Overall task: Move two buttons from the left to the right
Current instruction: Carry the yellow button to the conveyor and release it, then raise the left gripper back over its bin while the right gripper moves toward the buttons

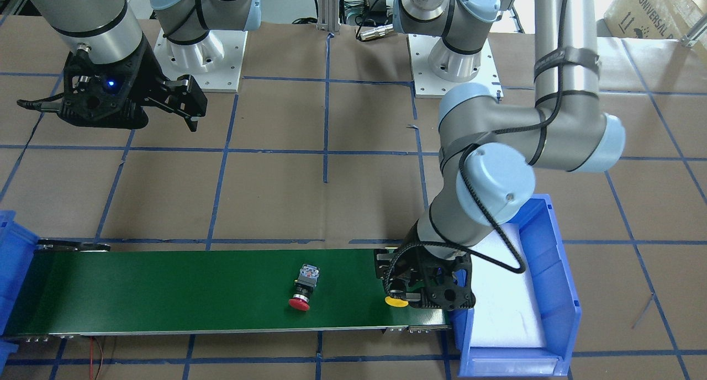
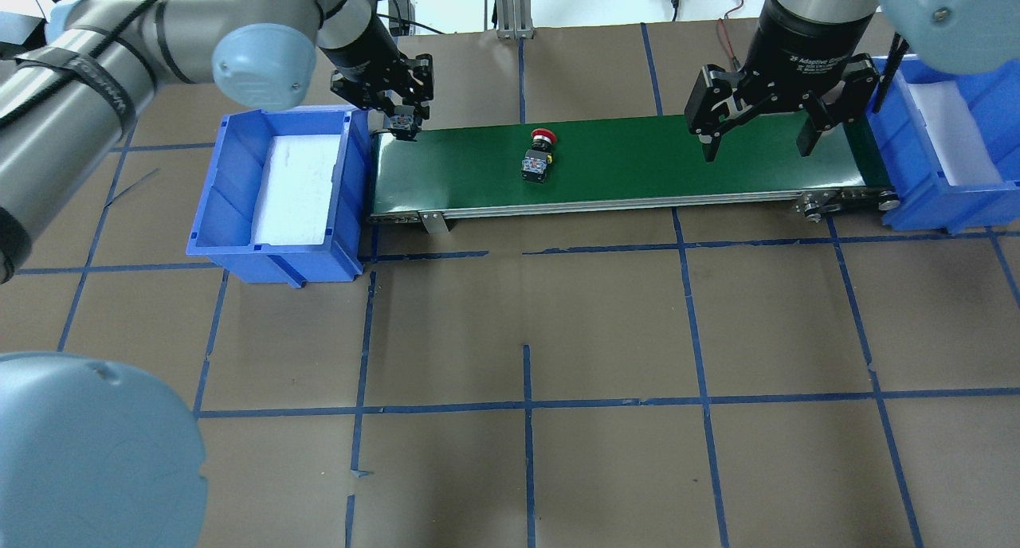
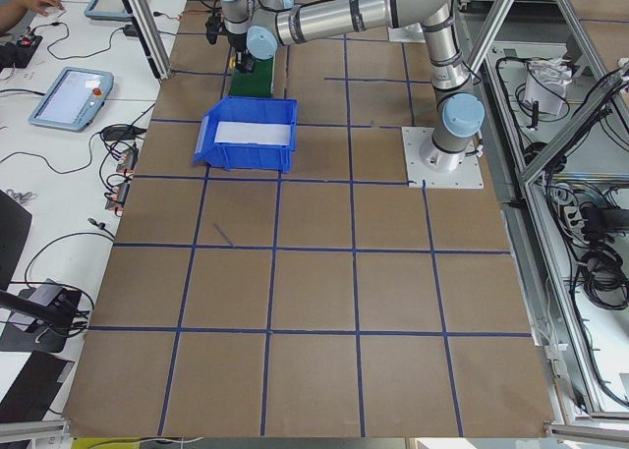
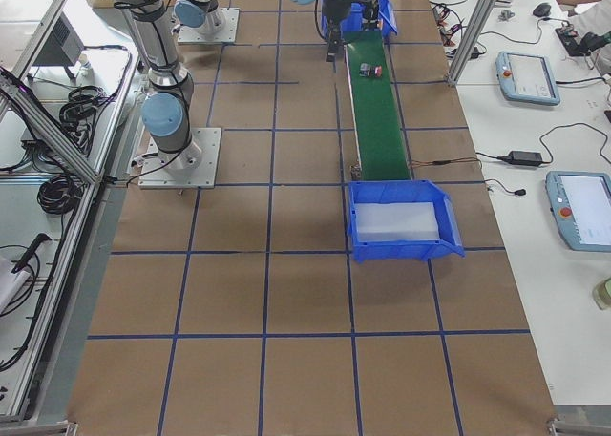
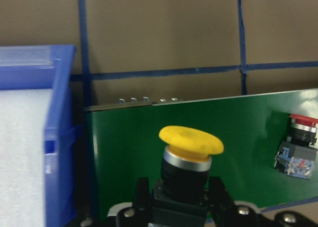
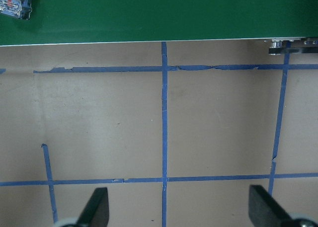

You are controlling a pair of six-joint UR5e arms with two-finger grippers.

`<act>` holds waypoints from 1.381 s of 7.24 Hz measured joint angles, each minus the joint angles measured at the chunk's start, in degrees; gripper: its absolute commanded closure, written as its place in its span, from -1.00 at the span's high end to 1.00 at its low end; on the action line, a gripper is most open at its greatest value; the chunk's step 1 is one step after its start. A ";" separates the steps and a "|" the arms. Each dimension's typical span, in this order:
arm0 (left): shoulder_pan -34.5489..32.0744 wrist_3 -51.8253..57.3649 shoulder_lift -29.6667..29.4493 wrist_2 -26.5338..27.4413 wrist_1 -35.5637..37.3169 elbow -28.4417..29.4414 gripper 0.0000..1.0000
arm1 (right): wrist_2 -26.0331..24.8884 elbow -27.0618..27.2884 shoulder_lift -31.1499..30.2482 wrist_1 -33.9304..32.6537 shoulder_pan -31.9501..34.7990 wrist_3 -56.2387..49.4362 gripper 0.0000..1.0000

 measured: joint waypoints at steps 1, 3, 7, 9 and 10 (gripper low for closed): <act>-0.74 -3.04 -2.30 2.73 1.11 -0.04 0.38 | 0.04 0.00 -0.04 0.01 0.00 -0.04 1.00; -1.24 -4.77 -3.23 4.72 0.69 -0.27 1.00 | 0.06 0.00 -0.07 0.01 0.00 -0.15 1.00; -0.89 -4.98 1.26 5.20 -2.70 0.49 1.00 | 0.07 0.00 -0.04 0.01 0.00 -0.67 1.00; -0.12 -4.36 9.05 7.74 -10.80 0.36 1.00 | 0.07 0.00 -0.03 0.03 0.00 -0.68 1.00; 0.50 -4.11 13.21 8.68 -15.67 0.04 1.00 | 0.07 0.00 -0.01 0.11 0.00 -0.67 1.00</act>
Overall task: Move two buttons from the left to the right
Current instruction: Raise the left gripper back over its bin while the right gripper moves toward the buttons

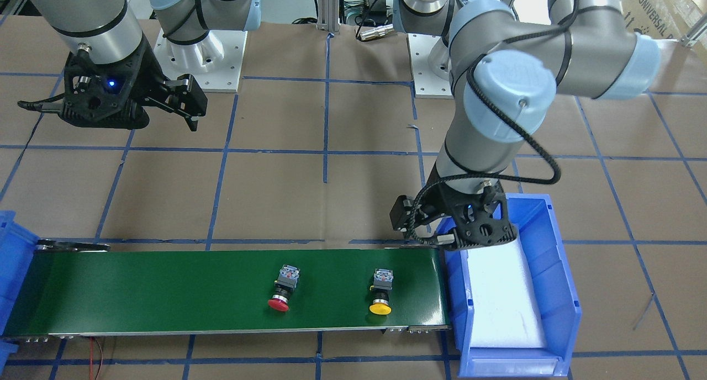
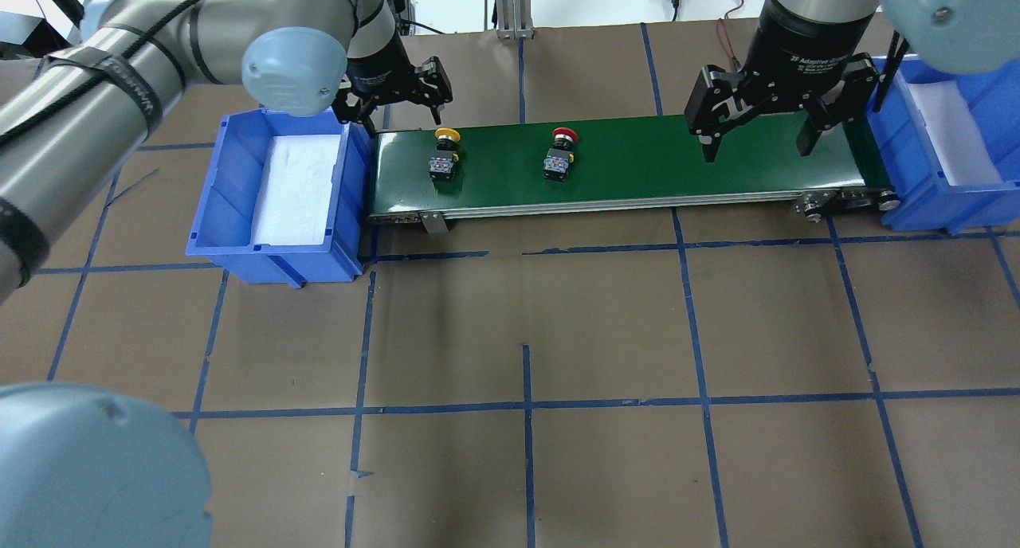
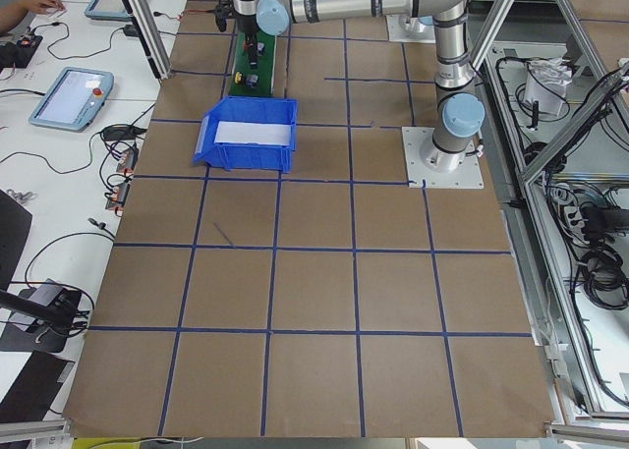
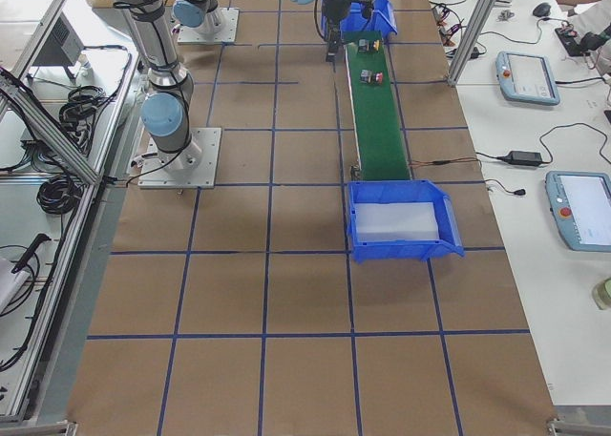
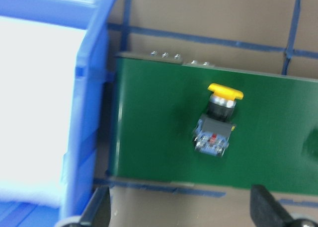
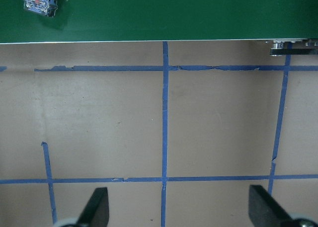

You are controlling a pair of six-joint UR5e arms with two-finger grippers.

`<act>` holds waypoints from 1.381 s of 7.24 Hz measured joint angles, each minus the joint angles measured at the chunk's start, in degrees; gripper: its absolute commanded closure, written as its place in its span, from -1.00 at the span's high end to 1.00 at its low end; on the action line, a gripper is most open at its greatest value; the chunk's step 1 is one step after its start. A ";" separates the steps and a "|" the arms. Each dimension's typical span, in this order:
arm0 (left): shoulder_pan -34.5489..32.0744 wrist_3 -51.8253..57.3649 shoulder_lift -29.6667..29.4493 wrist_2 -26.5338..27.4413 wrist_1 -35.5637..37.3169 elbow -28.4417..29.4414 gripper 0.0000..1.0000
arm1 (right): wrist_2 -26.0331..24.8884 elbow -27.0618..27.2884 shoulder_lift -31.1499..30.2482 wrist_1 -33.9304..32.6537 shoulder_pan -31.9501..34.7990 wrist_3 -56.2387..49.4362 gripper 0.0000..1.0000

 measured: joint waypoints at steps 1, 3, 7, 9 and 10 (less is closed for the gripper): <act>0.63 0.69 3.88 0.39 -4.97 -0.33 1.00 | 0.00 0.00 0.01 0.03 0.00 0.04 1.00; 1.22 4.14 8.16 0.61 -10.80 -2.00 1.00 | -0.14 -0.25 0.12 -0.49 -0.47 -0.22 1.00; 3.53 8.20 16.78 0.70 -7.65 -13.24 1.00 | 3.14 -0.93 0.11 -3.50 -1.78 -0.59 1.00; 3.96 9.08 17.51 2.34 -6.20 -14.43 1.00 | 3.03 -1.04 0.46 -3.94 -1.74 -0.66 1.00; 4.00 9.18 17.12 2.80 -6.11 -14.15 1.00 | 3.21 -0.95 0.85 -4.34 -1.48 -0.35 1.00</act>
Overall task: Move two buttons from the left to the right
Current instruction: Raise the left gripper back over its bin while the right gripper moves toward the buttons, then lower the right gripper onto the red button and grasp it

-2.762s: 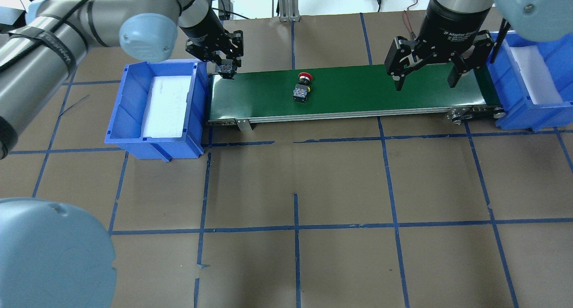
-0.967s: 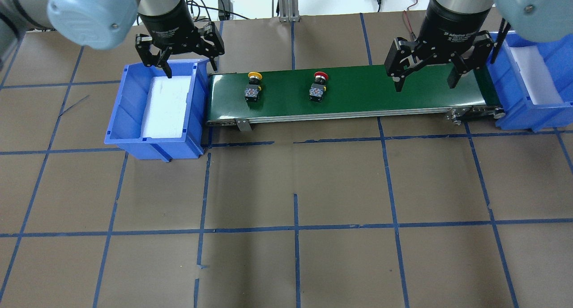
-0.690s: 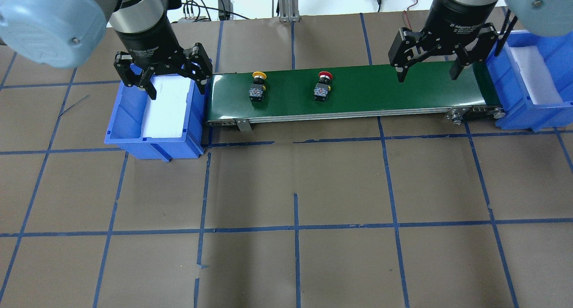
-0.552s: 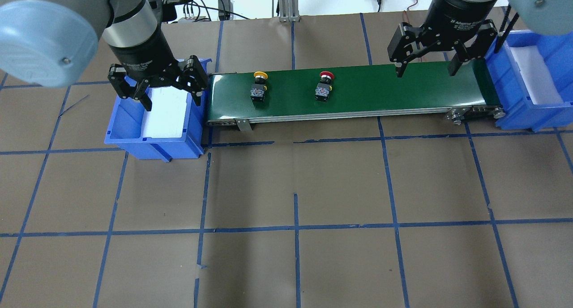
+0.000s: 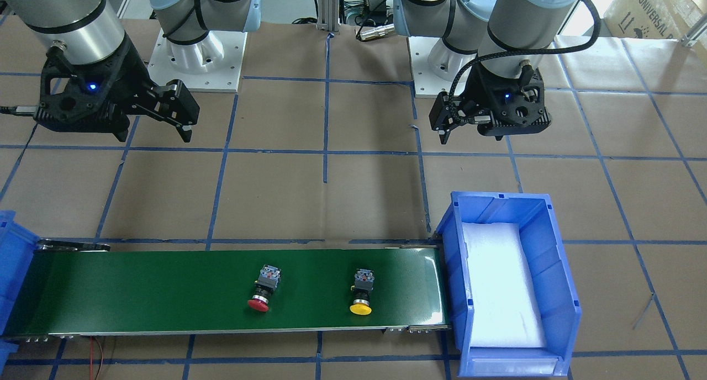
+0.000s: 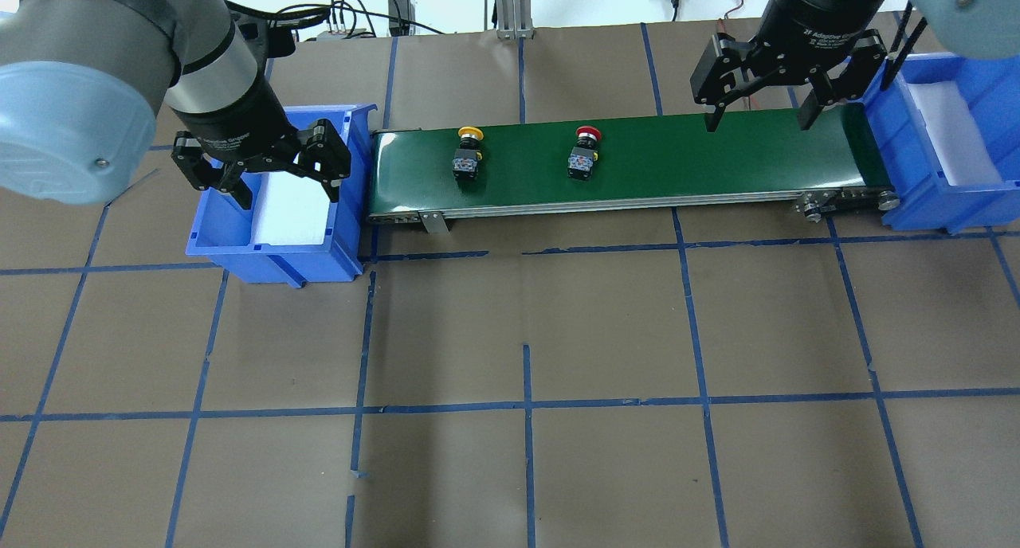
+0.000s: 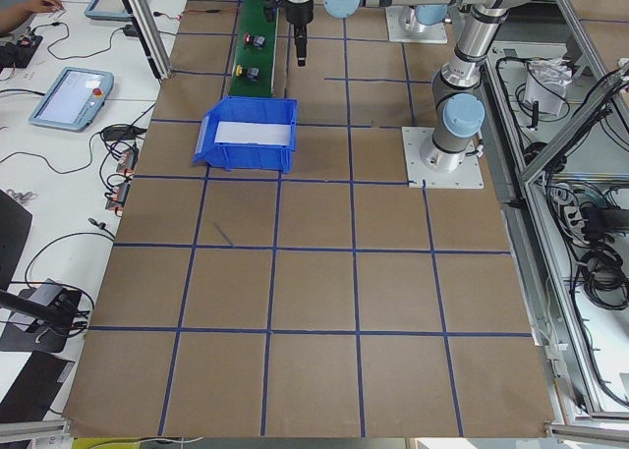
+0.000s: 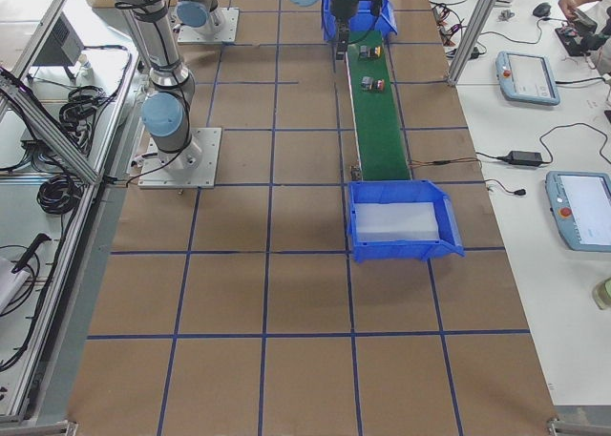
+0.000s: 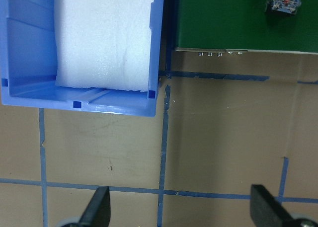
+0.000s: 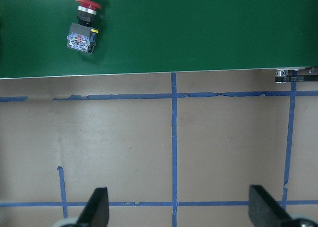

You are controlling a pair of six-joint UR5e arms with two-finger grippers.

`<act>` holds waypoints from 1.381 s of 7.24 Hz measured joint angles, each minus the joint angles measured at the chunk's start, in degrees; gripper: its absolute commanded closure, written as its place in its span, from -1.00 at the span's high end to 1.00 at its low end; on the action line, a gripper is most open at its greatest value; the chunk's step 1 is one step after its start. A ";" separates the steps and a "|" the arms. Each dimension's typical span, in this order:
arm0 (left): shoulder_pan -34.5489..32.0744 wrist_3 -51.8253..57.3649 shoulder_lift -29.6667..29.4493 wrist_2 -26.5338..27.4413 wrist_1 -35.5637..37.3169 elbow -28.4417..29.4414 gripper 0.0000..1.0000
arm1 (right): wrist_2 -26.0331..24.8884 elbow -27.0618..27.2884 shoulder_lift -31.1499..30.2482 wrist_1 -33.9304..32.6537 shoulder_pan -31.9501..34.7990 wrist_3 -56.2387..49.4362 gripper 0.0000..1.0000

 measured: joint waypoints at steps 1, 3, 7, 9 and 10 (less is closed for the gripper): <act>0.00 0.03 -0.40 0.20 0.05 0.15 1.00 | -0.23 0.25 1.04 -0.22 0.08 0.30 1.00; 0.00 0.05 -0.78 0.30 0.30 0.27 1.00 | -1.85 -0.02 3.52 -0.35 -0.08 0.58 1.00; 0.01 0.08 -0.90 0.49 0.48 0.25 1.00 | -2.07 -1.78 9.83 -4.95 1.68 2.37 1.00; -0.01 0.08 -0.92 0.55 0.59 0.13 1.00 | -2.15 -2.15 10.96 -6.78 2.17 2.59 1.00; -0.01 0.07 -0.98 0.54 0.62 0.03 1.00 | -2.16 -2.18 11.61 -8.05 2.20 2.49 1.00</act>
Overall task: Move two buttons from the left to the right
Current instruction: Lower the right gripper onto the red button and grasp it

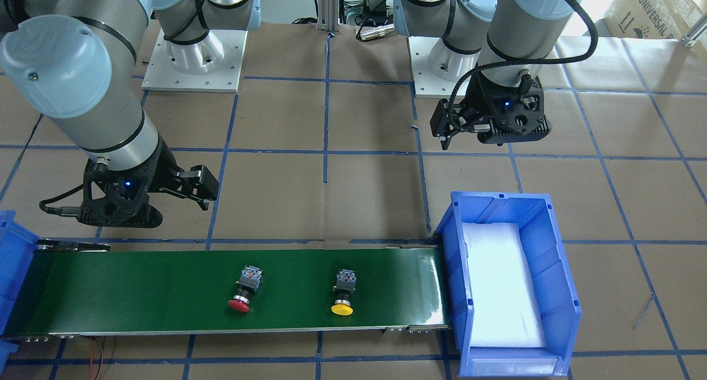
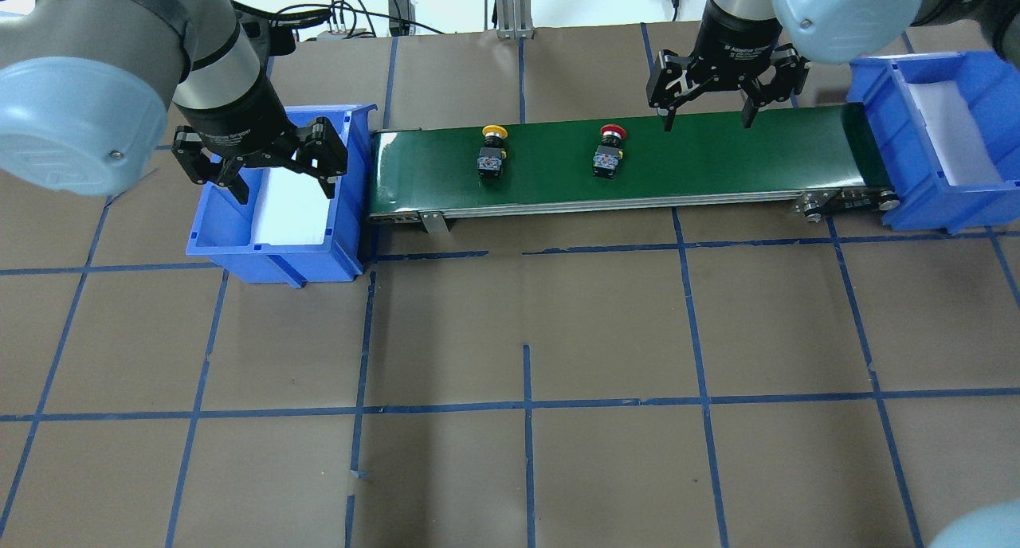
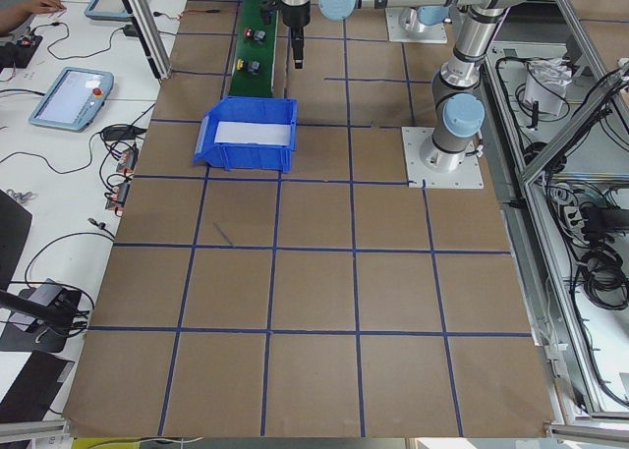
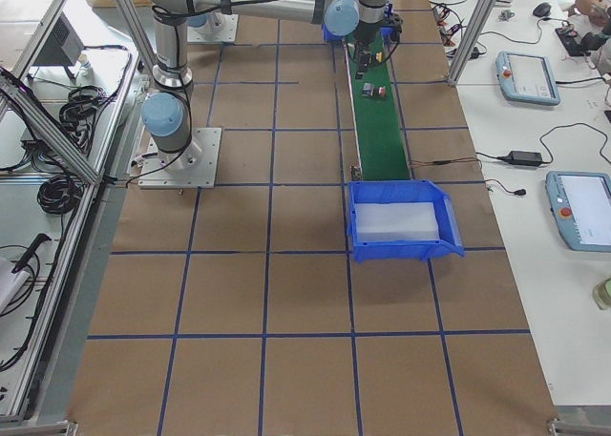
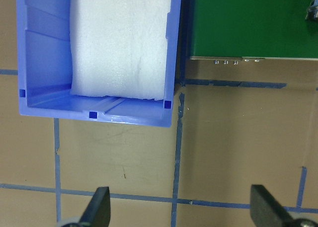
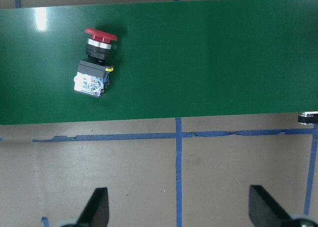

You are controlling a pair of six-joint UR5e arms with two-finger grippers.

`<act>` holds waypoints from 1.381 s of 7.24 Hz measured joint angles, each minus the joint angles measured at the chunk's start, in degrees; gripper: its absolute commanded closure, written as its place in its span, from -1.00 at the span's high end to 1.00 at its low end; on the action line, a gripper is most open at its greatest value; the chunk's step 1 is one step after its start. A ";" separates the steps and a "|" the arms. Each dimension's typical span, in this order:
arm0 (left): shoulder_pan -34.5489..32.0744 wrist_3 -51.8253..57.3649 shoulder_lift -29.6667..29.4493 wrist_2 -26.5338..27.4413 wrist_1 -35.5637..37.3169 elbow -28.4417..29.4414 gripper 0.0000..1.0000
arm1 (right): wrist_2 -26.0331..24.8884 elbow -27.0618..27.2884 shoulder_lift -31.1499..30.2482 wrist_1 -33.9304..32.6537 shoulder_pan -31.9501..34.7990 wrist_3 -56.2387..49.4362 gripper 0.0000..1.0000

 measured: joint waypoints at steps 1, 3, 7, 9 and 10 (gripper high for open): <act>0.00 -0.01 -0.12 0.02 0.01 -0.04 1.00 | 0.19 -0.02 0.80 -0.85 0.12 0.24 1.00; 0.00 -0.04 -0.22 0.03 -0.02 -0.13 1.00 | 0.80 -0.03 3.66 -2.69 0.71 0.93 1.00; 0.00 -0.06 -0.23 0.04 0.00 -0.16 1.00 | 1.91 -0.49 9.59 -6.70 0.83 4.10 1.00; -0.05 -0.06 -0.19 0.04 0.01 -0.17 1.00 | 3.70 -0.33 12.04 -7.48 0.82 5.70 1.00; -0.06 -0.06 -0.19 0.04 0.06 -0.17 1.00 | 3.95 -0.50 12.92 -7.81 0.83 6.16 1.00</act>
